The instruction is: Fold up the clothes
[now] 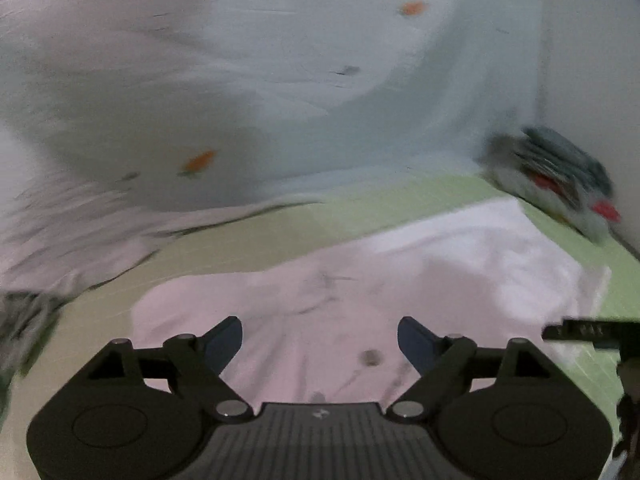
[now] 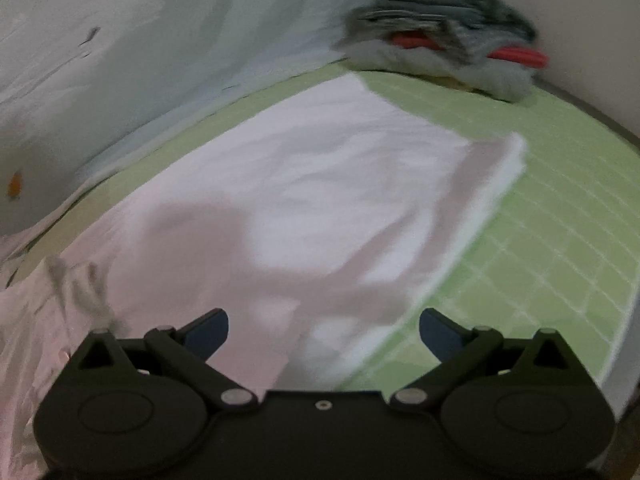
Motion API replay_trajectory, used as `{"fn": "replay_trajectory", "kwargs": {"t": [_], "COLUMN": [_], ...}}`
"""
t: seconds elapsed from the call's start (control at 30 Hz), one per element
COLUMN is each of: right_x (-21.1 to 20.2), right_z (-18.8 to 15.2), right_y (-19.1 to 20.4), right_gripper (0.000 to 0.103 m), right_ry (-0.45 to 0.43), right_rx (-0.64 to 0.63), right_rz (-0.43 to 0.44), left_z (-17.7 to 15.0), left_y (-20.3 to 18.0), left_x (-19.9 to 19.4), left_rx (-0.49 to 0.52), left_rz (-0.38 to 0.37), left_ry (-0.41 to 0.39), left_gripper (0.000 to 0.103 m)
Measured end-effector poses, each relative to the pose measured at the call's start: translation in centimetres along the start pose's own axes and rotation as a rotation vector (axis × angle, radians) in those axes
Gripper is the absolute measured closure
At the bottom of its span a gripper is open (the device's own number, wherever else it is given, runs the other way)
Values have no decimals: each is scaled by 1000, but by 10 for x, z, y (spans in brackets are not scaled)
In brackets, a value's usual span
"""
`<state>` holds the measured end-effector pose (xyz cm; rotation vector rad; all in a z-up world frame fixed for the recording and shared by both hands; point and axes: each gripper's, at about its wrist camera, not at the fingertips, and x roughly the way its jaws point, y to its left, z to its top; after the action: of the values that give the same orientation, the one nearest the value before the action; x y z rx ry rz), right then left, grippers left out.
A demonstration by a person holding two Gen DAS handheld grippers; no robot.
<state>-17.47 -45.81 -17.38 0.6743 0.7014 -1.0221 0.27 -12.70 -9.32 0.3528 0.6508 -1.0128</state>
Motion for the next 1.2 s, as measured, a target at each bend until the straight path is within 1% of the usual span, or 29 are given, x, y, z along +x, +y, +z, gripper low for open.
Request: {"fn": "replay_trajectory", "kwargs": {"t": [0.07, 0.13, 0.17, 0.23, 0.33, 0.43, 0.5, 0.6, 0.67, 0.7, 0.8, 0.87, 0.97, 1.07, 1.13, 1.2], "right_x": [3, 6, 8, 10, 12, 17, 20, 22, 22, 22, 22, 22, 25, 30, 35, 41], "right_z": [2, 3, 3, 2, -5, -12, -15, -17, -17, -17, -16, -16, -16, -7, 0, 10], "right_y": [18, 36, 45, 61, 77, 78, 68, 45, 25, 15, -13, -32, -58, -77, -89, -101], "right_gripper": [0, 0, 0, 0, 0, 0, 0, 0, 0, 0, 0, 0, 0, 0, 0, 0], "right_ry": [6, 10, 12, 18, 32, 71, 99, 126, 133, 132, 133, 130, 113, 73, 43, 10], "right_rx": [-35, -69, -87, -122, -176, -197, -165, -88, -22, 12, 102, 158, 216, 244, 269, 297], "right_rz": [56, 100, 121, 148, 161, 152, 133, 96, 69, 58, 17, 1, -19, -35, -41, -41], "left_z": [1, -3, -6, -13, -26, -42, -52, -55, -57, -58, -58, -58, -56, -55, -54, -53], "left_y": [20, 38, 44, 54, 57, 53, 48, 45, 49, 50, 52, 48, 39, 32, 31, 33], "left_x": [2, 8, 12, 20, 32, 48, 59, 67, 71, 75, 84, 88, 94, 99, 103, 108], "left_rx": [-62, -109, -123, -132, -92, -44, -18, 22, 25, 20, 11, 34, 89, 132, 128, 96], "left_rz": [70, 149, 182, 221, 228, 210, 210, 229, 244, 250, 255, 269, 300, 322, 333, 345], "left_ry": [23, 74, 102, 151, 244, 341, 394, 416, 435, 449, 483, 494, 512, 531, 548, 572], "left_gripper": [15, 15, 15, 15, 14, 13, 13, 10, 2, 1, 0, 0, 0, 0, 0, 0]}}
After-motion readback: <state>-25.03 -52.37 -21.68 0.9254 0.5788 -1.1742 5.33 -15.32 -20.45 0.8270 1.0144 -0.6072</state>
